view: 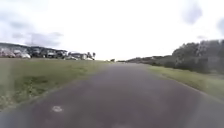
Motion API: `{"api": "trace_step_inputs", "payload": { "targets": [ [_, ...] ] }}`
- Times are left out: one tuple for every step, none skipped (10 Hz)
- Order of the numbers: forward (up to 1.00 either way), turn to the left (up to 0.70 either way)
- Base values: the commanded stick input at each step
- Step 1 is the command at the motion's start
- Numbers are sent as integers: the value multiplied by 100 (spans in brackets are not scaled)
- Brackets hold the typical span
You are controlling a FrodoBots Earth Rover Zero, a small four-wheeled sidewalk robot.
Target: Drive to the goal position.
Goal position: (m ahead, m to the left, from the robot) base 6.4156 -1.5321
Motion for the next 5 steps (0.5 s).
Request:
{"api": "trace_step_inputs", "payload": {
  "targets": [
    [70, 2],
    [70, 2],
    [70, 2],
    [70, 1],
    [70, 0]
  ]
}}
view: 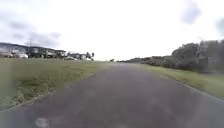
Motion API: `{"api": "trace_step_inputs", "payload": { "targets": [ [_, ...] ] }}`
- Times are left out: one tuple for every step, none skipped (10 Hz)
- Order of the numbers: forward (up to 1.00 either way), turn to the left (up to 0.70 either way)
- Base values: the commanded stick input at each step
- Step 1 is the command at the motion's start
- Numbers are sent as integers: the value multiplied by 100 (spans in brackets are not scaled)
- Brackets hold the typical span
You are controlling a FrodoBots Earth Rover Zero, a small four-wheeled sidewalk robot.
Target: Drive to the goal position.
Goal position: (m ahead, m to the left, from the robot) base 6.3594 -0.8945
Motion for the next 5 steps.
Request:
{"api": "trace_step_inputs", "payload": {
  "targets": [
    [70, 0],
    [70, 0],
    [70, 0],
    [70, 0],
    [70, 0]
  ]
}}
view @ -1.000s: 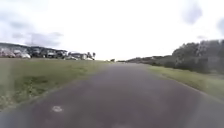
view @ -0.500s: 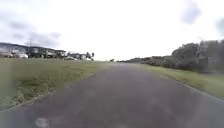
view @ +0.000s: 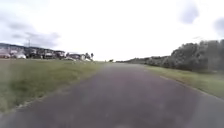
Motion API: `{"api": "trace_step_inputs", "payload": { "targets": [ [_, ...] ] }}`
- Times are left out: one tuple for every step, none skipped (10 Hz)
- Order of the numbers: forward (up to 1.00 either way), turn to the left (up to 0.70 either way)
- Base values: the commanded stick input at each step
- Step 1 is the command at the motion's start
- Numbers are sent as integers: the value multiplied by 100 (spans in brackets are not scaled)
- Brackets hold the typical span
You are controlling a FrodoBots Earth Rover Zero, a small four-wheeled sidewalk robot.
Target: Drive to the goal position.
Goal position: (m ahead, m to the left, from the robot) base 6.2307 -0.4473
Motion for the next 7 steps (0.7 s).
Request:
{"api": "trace_step_inputs", "payload": {
  "targets": [
    [70, -9],
    [70, -29],
    [70, -31],
    [70, -29],
    [70, -13],
    [70, 0],
    [70, 0]
  ]
}}
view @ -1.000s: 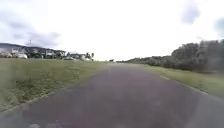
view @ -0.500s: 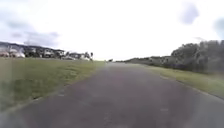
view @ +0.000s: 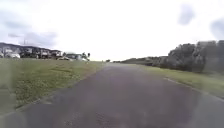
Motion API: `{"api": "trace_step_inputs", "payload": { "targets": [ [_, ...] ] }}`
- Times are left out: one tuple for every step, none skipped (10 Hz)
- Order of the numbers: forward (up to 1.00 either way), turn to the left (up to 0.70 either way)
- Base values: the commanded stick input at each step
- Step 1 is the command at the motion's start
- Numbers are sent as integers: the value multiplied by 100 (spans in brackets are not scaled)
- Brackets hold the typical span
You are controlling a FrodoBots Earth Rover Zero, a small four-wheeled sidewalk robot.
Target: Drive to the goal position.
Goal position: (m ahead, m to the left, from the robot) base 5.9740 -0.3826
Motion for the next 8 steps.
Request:
{"api": "trace_step_inputs", "payload": {
  "targets": [
    [70, 0],
    [70, 0],
    [70, 0],
    [70, 0],
    [70, 0],
    [70, 0],
    [70, 0],
    [70, 0]
  ]
}}
